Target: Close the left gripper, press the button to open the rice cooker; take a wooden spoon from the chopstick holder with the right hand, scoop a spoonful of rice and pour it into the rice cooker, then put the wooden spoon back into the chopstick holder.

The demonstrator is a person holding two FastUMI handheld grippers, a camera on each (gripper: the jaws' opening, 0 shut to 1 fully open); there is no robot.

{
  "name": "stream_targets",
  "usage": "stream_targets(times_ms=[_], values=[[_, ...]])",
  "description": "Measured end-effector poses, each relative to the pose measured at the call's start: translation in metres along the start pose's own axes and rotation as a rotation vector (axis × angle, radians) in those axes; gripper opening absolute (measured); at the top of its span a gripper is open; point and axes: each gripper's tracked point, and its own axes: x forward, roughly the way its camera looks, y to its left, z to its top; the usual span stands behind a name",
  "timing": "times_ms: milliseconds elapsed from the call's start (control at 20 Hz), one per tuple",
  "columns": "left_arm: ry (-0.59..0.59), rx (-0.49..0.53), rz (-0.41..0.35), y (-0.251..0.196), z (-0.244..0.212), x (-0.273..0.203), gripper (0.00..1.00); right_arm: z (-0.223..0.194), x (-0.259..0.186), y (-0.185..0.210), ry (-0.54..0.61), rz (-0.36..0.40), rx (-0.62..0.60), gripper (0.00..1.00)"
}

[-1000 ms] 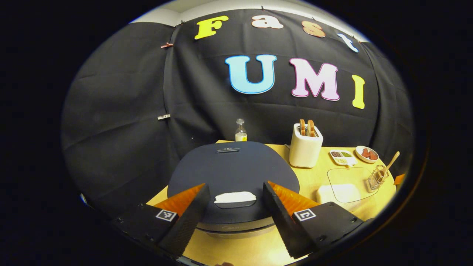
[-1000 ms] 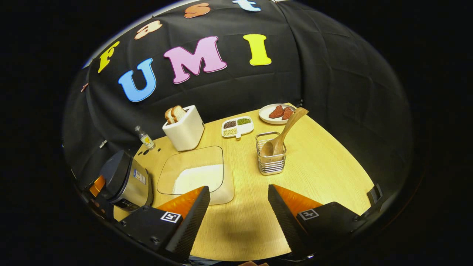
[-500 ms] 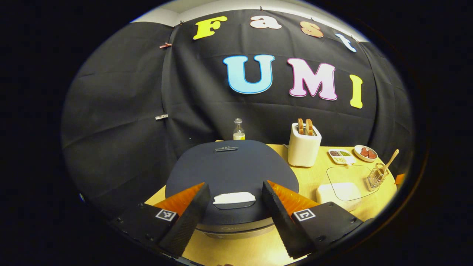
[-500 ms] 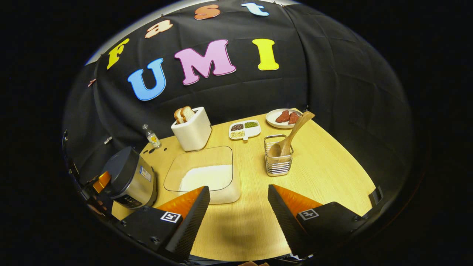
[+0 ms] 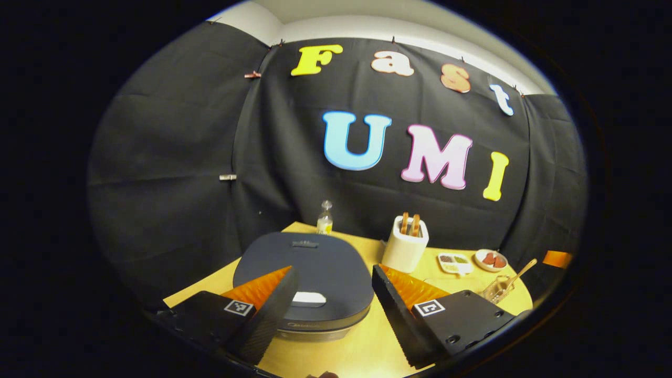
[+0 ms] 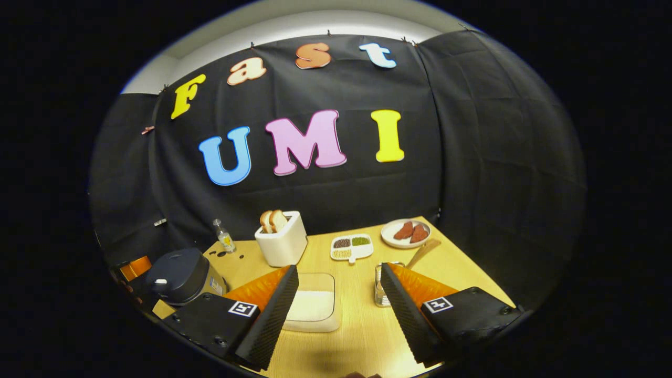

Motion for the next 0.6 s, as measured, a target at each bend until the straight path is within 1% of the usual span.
stream_targets(times_ms=[100,150,250,450,550,600], values=[[-0.050,0.034,-0.023,-0.014,0.024,-0.014,0.95,0.026,-0.008,0.002,-0.072,0.002,-0.025,0.98],[-0.073,0.063,-0.039,-0.023,0.033,-0.021,0.95,0.031,-0.012,0.005,-0.088,0.008,-0.028,0.98],[-0.080,0.092,-0.075,-0.040,0.035,-0.031,0.95,0.035,-0.021,0.008,-0.095,0.012,-0.033,0.98],[-0.068,0.112,-0.145,-0.063,0.036,-0.049,0.95,0.036,-0.041,0.000,-0.102,-0.028,-0.057,0.98],[-0.059,0.141,-0.163,-0.068,0.035,-0.054,0.95,0.035,-0.045,-0.011,-0.099,-0.075,-0.064,0.98],[-0.060,0.150,-0.169,-0.069,0.036,-0.055,0.92,0.034,-0.044,-0.013,-0.098,-0.085,-0.065,0.98]])
